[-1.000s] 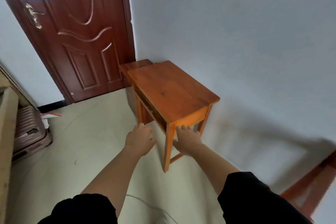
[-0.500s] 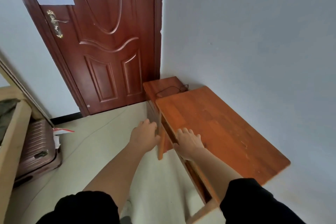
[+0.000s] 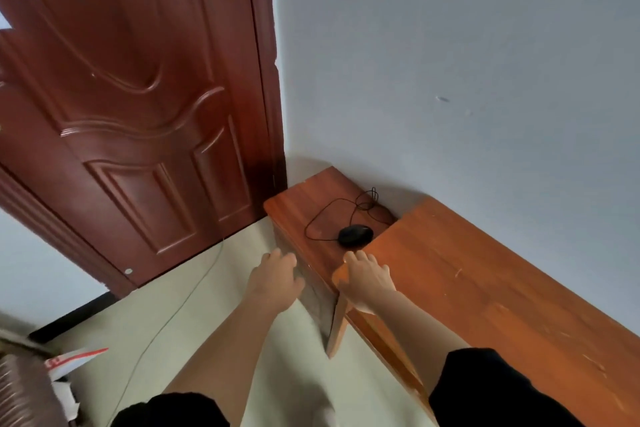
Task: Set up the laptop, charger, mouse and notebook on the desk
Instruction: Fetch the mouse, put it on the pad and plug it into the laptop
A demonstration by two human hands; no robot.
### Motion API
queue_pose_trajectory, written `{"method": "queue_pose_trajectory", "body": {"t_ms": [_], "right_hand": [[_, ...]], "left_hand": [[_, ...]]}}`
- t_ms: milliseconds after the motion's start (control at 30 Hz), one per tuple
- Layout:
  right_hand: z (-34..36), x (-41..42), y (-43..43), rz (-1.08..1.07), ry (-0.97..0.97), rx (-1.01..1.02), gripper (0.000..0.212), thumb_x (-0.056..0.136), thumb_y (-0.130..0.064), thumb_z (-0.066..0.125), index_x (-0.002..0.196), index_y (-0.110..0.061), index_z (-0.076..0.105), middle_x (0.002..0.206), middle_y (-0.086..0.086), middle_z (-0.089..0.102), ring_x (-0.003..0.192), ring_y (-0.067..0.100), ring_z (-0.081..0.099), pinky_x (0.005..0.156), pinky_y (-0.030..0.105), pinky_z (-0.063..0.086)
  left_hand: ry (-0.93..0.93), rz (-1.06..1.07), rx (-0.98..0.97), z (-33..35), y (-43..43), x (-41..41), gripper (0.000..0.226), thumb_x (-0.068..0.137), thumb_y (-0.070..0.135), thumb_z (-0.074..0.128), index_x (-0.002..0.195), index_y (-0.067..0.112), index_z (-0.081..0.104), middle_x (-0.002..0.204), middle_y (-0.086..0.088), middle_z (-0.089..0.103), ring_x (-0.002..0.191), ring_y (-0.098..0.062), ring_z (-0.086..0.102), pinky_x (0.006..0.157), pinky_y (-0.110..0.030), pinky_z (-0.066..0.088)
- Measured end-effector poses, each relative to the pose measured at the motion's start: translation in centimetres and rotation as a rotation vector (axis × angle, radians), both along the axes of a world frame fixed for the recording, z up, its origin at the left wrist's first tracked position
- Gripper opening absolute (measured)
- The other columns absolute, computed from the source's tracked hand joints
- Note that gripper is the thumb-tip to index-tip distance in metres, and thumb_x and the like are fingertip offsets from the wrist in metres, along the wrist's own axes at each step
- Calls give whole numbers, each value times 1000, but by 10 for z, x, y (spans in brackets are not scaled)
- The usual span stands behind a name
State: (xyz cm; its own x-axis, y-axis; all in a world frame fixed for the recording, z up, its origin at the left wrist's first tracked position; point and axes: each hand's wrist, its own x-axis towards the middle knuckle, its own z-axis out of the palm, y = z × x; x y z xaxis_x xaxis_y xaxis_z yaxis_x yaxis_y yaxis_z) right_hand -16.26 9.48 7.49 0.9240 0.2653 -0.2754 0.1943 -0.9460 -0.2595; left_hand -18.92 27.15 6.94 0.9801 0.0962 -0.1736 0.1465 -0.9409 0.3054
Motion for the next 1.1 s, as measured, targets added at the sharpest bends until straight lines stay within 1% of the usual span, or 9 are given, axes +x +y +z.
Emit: {"method": "queue_pose_trajectory", "body": {"t_ms": [200,367,467,600,733,900,967,1033,1100], "right_hand": [[-39,96,12,-97,51,-16,39,91,-31,47,127,-16,42,125,6,48,118,28,44,97,46,41],[-83,185,10,-196,109,-27,38,92,-29,46,127,-15,42,128,6,48,120,28,42,96,42,40],[-108,217,8,-298,188,-14,38,92,-28,47,127,-15,42,129,6,47,121,27,42,96,42,40],[-136,246,3,-383,245,-73,39,92,-23,48,129,-13,41,131,8,46,121,28,42,96,42,41],[-161,274,-5,-518,279,-111,43,91,-21,51,131,-11,39,134,9,44,124,28,40,96,41,42],[-189,309,-23,-704,227,-107,40,88,-17,54,125,-12,38,131,13,42,119,32,44,92,44,46],[-199,321,-32,-799,244,-8,47,89,-26,55,129,-13,35,134,13,38,120,35,44,93,46,46],[-210,335,-36,-894,283,131,61,86,-43,59,135,-15,35,139,12,35,124,34,43,96,45,45],[-219,351,-36,-971,310,203,78,78,-61,59,137,-14,38,142,11,36,127,33,43,98,42,44]], "left_hand": [[15,-96,-9,-33,11,120,33,88,28,51,119,17,56,114,-4,52,108,-21,50,83,-33,46],[101,-194,-52,-79,2,213,34,89,28,54,122,21,57,117,-1,53,111,-17,48,84,-30,47],[166,-259,-74,-109,-4,249,33,89,30,55,121,22,57,116,0,54,112,-17,49,87,-30,48],[225,-345,-96,-147,-14,277,36,89,35,56,123,23,56,117,2,54,114,-16,49,85,-28,46],[277,-462,-71,-185,-30,301,47,88,41,57,128,19,48,122,0,49,118,-18,44,89,-30,47],[258,-520,-52,-220,-59,321,78,73,61,63,132,20,34,125,-1,41,116,-20,39,88,-32,44],[265,-527,-54,-228,-68,326,84,65,66,66,129,21,35,122,0,41,115,-20,39,89,-33,44],[293,-539,-66,-238,-76,331,83,63,65,69,126,22,36,122,1,41,115,-20,39,91,-34,43],[318,-550,-89,-243,-78,335,78,65,60,70,124,22,37,121,1,41,116,-20,39,90,-35,43]]}}
